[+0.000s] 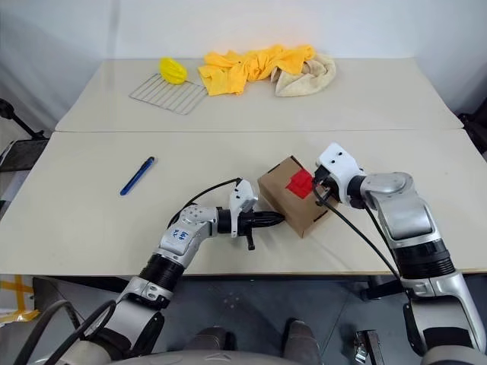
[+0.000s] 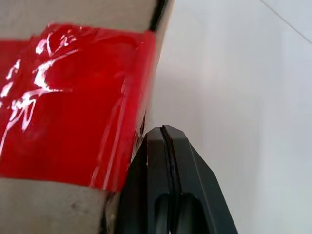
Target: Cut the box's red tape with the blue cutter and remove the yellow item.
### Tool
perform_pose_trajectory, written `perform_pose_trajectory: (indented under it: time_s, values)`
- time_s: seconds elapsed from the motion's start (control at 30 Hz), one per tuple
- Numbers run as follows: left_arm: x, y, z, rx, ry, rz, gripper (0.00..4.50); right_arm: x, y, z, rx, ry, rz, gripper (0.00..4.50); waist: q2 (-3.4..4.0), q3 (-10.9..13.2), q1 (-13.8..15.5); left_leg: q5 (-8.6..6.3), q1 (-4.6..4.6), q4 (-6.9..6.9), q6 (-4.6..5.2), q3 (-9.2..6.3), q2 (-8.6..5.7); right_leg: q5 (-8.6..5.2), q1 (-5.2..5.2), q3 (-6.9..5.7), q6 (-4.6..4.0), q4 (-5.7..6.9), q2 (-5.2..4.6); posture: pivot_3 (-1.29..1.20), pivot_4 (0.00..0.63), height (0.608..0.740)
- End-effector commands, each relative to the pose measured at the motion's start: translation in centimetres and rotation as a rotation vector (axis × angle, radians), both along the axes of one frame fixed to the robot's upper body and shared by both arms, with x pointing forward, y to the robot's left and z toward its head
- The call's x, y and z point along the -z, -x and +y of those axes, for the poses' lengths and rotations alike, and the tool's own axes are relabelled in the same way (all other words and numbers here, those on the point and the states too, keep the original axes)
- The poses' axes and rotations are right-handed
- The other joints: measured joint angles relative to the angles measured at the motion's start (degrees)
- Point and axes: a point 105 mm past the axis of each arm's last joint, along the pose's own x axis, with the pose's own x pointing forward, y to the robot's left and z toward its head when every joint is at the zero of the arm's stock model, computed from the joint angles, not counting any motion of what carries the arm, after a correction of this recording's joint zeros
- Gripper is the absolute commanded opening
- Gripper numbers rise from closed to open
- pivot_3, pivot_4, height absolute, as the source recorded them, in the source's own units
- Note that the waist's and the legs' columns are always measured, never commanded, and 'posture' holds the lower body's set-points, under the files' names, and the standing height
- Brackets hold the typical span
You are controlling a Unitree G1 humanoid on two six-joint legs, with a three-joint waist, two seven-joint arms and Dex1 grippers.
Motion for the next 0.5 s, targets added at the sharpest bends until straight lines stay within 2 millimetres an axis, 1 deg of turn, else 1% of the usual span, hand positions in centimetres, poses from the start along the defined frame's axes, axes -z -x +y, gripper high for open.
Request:
perform_pose_trajectory:
  time_s: [0.03, 0.13, 0.17, 0.2, 0.23, 0.33, 0.4, 0.47, 0.5]
  values:
    - [-1.1, 1.1, 0.2, 0.031, 0.018, -0.034, 0.00, -2.2, -1.6, -1.5, 0.103, -0.015, -0.164, 0.02, 0.00, 0.0, -0.1, 0.00, 0.00, 0.00, 0.00, 0.00, 0.00, 0.00, -0.02, 0.01, 0.00, 0.00, 0.00, 0.00, 0.150, 0.740]
    - [-1.0, 1.2, 1.5, -0.009, 0.002, -0.027, 0.00, -3.7, -2.6, -3.6, 0.227, -0.043, -0.255, 0.02, 0.01, 0.0, -0.2, 0.00, -0.01, -0.03, -0.01, 0.00, 0.02, 0.00, -0.06, 0.02, 0.00, 0.02, 0.00, 0.00, 0.150, 0.740]
    - [-0.9, 0.9, 2.5, -0.051, -0.012, -0.026, 0.00, -4.8, -2.7, -5.1, 0.298, -0.068, -0.293, 0.02, 0.01, 0.0, -0.2, 0.00, -0.01, -0.03, -0.01, 0.00, 0.03, 0.00, -0.07, 0.02, 0.00, 0.03, 0.01, 0.00, 0.150, 0.740]
    - [-0.9, 0.7, 3.2, -0.082, -0.022, -0.025, 0.00, -5.5, -2.7, -6.1, 0.347, -0.087, -0.321, 0.02, 0.01, 0.0, -0.1, 0.00, -0.01, -0.02, -0.01, 0.00, 0.03, 0.00, -0.07, 0.02, -0.01, 0.03, 0.01, 0.00, 0.150, 0.740]
    - [-0.8, 0.4, 4.0, -0.114, -0.033, -0.025, 0.00, -6.0, -2.4, -7.1, 0.384, -0.101, -0.332, 0.02, 0.01, 0.0, 0.0, 0.00, -0.02, -0.02, -0.01, 0.00, 0.03, 0.00, -0.06, 0.02, 0.00, 0.01, 0.00, 0.00, 0.150, 0.740]
    - [-0.6, -0.6, 5.6, -0.193, -0.072, -0.042, 0.00, -6.3, -1.3, -8.3, 0.418, -0.112, -0.312, 0.02, 0.01, 0.0, 0.1, 0.00, -0.06, -0.03, -0.01, -0.02, 0.03, 0.00, -0.07, 0.01, -0.01, 0.00, 0.00, 0.00, 0.150, 0.740]
    - [-1.0, -2.2, 7.2, -0.274, -0.073, -0.101, 0.00, -5.5, 1.1, -8.9, 0.404, -0.091, -0.202, 0.02, 0.01, 0.0, 0.3, 0.00, -0.06, -0.03, -0.01, -0.02, 0.03, 0.00, -0.06, 0.01, -0.01, 0.00, 0.01, 0.00, 0.150, 0.740]
    - [-1.5, -4.6, 8.5, -0.386, -0.059, -0.113, 0.00, -4.3, 3.9, -8.4, 0.353, -0.050, -0.080, 0.02, 0.01, 0.0, 0.5, 0.00, -0.10, -0.03, -0.01, -0.09, 0.05, 0.00, -0.05, -0.07, -0.01, -0.02, 0.02, 0.00, 0.150, 0.740]
    - [-1.6, -5.6, 8.8, -0.418, -0.059, -0.120, 0.00, -3.7, 5.0, -7.8, 0.324, -0.032, -0.033, 0.02, 0.01, 0.0, 0.7, 0.00, -0.10, -0.02, -0.01, -0.06, 0.04, 0.00, -0.05, -0.06, -0.01, -0.04, 0.03, 0.00, 0.150, 0.740]
